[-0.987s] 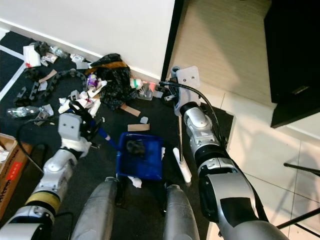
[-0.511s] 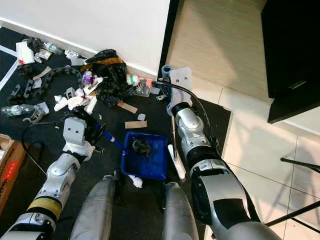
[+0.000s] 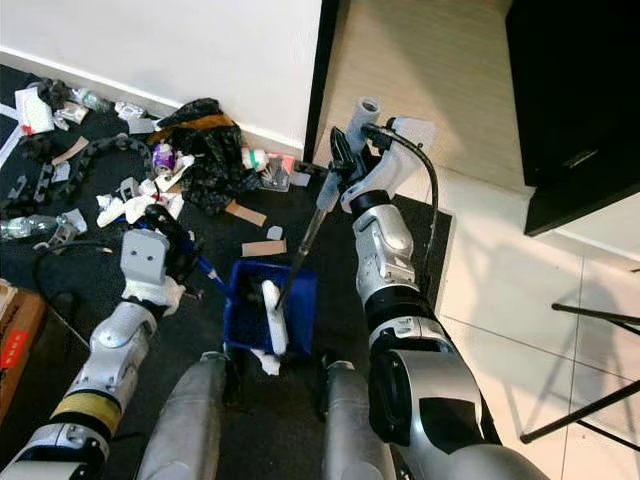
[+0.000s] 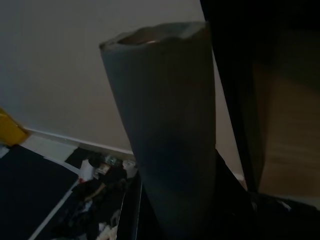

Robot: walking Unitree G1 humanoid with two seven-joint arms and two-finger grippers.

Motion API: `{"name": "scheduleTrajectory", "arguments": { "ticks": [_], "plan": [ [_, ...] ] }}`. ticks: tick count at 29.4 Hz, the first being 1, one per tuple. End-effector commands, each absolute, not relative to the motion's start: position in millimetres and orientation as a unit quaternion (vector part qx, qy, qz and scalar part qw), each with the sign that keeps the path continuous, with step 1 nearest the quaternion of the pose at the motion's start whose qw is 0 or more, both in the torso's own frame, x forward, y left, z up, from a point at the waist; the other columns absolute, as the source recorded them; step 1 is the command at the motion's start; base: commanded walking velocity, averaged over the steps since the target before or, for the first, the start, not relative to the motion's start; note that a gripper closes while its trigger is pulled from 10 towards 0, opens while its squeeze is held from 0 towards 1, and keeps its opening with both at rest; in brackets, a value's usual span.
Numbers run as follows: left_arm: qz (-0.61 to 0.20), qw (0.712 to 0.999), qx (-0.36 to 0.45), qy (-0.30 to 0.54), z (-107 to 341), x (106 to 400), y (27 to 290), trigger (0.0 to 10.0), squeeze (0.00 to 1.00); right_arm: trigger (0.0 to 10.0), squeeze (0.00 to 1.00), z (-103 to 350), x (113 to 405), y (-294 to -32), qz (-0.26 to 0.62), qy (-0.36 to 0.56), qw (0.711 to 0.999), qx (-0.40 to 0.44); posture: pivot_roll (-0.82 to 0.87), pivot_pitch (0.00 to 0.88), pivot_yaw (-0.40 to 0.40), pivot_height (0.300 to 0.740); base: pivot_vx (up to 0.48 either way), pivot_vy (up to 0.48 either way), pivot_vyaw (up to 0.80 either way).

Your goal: Sweep floor

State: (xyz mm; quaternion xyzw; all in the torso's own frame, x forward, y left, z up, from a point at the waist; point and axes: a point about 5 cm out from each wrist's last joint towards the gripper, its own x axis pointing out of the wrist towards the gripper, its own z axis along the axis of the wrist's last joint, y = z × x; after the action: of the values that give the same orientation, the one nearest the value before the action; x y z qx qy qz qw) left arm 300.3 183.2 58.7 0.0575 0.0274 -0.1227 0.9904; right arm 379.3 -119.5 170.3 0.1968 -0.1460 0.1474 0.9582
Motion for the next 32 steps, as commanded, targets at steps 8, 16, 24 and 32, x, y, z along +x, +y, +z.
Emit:
{"name": "scheduleTrajectory", "arguments": {
  "ticks": [8,16,24,32],
  "plan": [
    [-0.066,0.994,0.065,0.062,47.1,294.0,210.3,10.0,0.0,10.0,0.0,177.8,371.3,-156.2,0.136,-0.187,0.959,0.165,0.12,0.353,-0.044,0.74,0.0,0.0,0.0],
    [-0.068,0.993,0.07,0.066,43.4,294.2,202.4,10.0,0.0,10.0,0.0,204.6,368.1,-196.5,0.1,-0.236,0.955,0.15,0.1,0.339,-0.052,0.74,0.0,0.0,0.0],
    [-0.076,0.992,0.073,0.063,43.4,296.5,196.9,10.0,0.0,10.0,0.0,205.3,368.8,-211.7,0.088,-0.193,0.977,-0.002,0.09,0.34,-0.057,0.74,0.0,0.0,0.0],
    [-0.076,0.992,0.077,0.065,41.2,293.7,198.7,10.0,0.0,10.0,0.0,179.8,370.0,-217.3,0.081,-0.102,0.989,-0.071,0.1,0.343,-0.057,0.74,0.0,0.0,0.0]
  ]
}}
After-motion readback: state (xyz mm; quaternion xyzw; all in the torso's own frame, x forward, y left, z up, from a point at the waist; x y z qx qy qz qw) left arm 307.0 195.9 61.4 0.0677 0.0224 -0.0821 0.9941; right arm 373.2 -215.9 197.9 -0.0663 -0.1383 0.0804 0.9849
